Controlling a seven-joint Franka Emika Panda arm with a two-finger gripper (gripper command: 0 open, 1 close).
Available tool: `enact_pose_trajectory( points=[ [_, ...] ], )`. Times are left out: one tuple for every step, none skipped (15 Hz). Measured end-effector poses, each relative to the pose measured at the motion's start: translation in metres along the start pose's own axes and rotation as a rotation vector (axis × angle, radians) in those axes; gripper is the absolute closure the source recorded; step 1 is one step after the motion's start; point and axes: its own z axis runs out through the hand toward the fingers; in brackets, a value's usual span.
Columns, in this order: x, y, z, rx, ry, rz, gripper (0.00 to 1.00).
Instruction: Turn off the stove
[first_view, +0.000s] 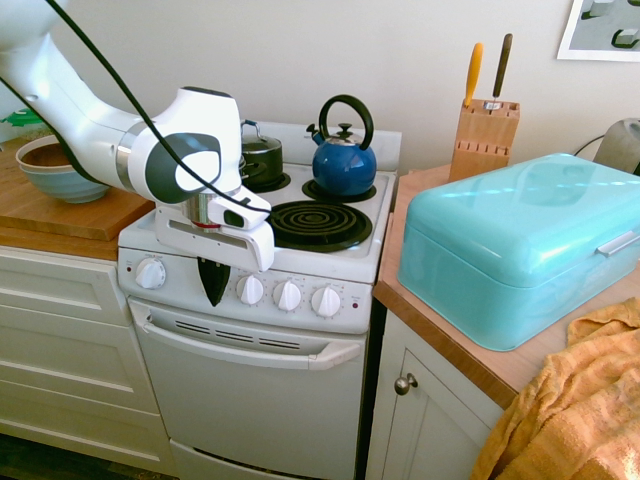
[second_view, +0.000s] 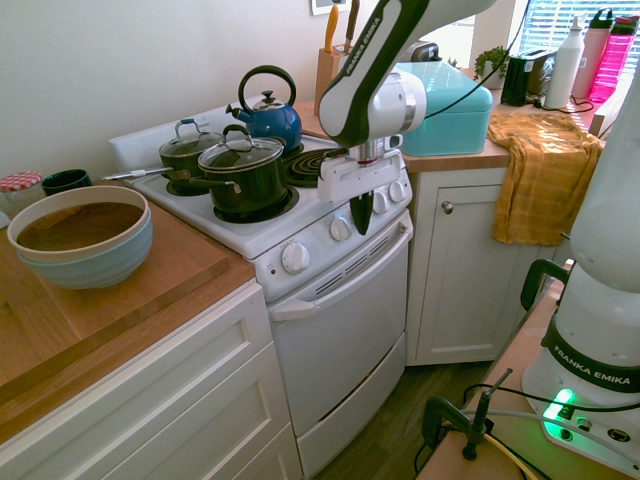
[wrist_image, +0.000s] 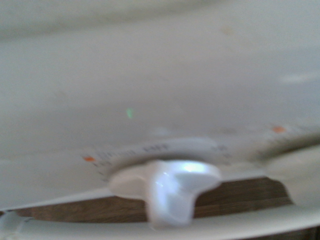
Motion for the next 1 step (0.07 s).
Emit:
enact_pose_trajectory(
  points=[
    [-0.0048,0.0168,-0.0059,-0.002,0.032,0.026,1.0]
  ],
)
